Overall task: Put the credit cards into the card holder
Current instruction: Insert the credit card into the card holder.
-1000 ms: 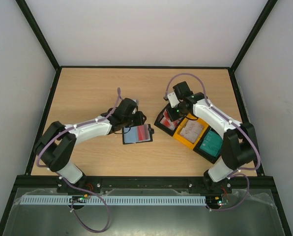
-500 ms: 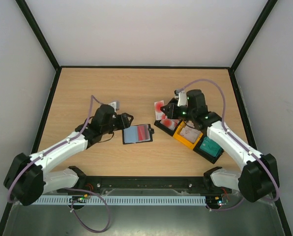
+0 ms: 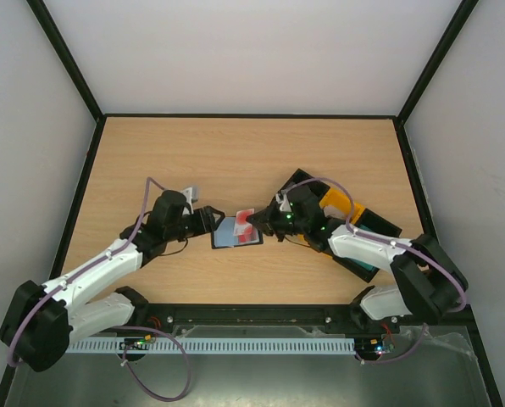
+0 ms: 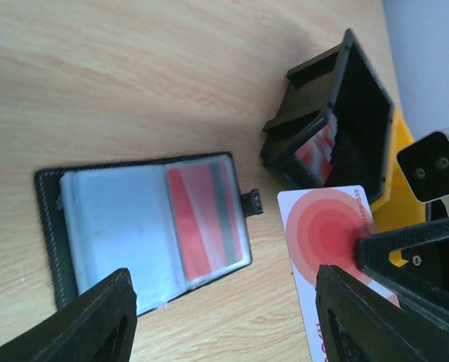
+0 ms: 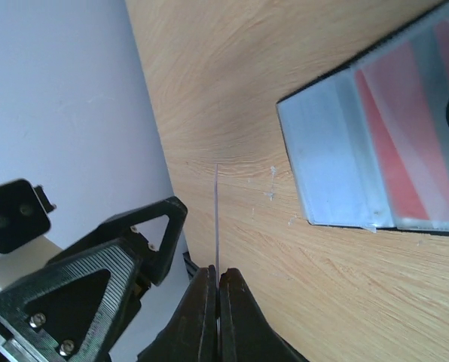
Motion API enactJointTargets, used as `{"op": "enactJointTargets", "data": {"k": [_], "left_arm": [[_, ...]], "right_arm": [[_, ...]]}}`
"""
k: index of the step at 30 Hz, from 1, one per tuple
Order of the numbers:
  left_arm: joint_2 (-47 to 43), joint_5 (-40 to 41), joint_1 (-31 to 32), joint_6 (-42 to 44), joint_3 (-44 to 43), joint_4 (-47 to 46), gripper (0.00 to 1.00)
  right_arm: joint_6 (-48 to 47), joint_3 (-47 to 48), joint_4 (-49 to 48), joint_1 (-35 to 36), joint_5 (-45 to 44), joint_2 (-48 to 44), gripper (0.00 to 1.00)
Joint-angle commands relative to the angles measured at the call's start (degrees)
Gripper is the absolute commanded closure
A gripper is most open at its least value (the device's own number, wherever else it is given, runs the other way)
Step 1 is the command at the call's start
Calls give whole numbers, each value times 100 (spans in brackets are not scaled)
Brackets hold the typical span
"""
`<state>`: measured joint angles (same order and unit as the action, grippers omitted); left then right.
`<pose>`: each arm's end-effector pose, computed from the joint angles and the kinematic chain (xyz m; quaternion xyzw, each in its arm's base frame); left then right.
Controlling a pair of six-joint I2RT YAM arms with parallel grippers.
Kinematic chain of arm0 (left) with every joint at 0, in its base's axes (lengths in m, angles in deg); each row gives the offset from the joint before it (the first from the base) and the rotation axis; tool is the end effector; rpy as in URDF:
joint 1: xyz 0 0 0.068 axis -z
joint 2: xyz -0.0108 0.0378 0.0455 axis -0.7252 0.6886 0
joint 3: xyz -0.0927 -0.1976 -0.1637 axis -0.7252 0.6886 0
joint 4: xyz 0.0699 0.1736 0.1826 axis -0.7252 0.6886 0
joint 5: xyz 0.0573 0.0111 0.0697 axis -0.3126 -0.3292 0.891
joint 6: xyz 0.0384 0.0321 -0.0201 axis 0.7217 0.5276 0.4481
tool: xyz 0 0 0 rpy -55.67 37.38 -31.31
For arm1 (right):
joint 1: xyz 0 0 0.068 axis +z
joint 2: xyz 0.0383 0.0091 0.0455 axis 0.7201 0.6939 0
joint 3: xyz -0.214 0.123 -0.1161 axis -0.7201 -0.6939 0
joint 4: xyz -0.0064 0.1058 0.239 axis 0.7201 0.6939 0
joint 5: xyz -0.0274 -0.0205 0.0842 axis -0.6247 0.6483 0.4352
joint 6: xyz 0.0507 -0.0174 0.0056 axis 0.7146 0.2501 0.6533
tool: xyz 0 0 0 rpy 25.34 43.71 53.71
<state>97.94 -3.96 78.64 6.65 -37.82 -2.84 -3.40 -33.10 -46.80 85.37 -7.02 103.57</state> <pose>0.1864 -0.1269 0.2266 -0.0414 0.8624 -0.3868 0.3238 0.2016 0.1923 0.2082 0.0924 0.8159 0.5687 0.0486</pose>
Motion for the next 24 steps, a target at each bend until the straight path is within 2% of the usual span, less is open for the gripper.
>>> {"op": "enactJointTargets", "data": {"k": [1,6,9,12,14,19,24], "left_arm": [[13,-241,-93,-164,197,95,33],[25,-269,-186,-135,293,138,32],[115,-274,-206,-30,327,218,34],[240,-214,-218,5,421,249,42],[364,-212,-221,13,463,234,46],[777,-177,-248,95,480,217,60],[1238,-250,-262,198,435,57,66]], "right_arm": [[1030,-118,-747,102,-197,211,98],[998,21,-738,106,-164,482,98],[354,240,-507,121,-209,700,98],[-965,706,222,231,-521,901,98],[-1529,782,288,298,-621,1005,98],[-1892,674,-82,313,-694,1324,98],[-2182,642,-33,322,-940,1544,98]]}}
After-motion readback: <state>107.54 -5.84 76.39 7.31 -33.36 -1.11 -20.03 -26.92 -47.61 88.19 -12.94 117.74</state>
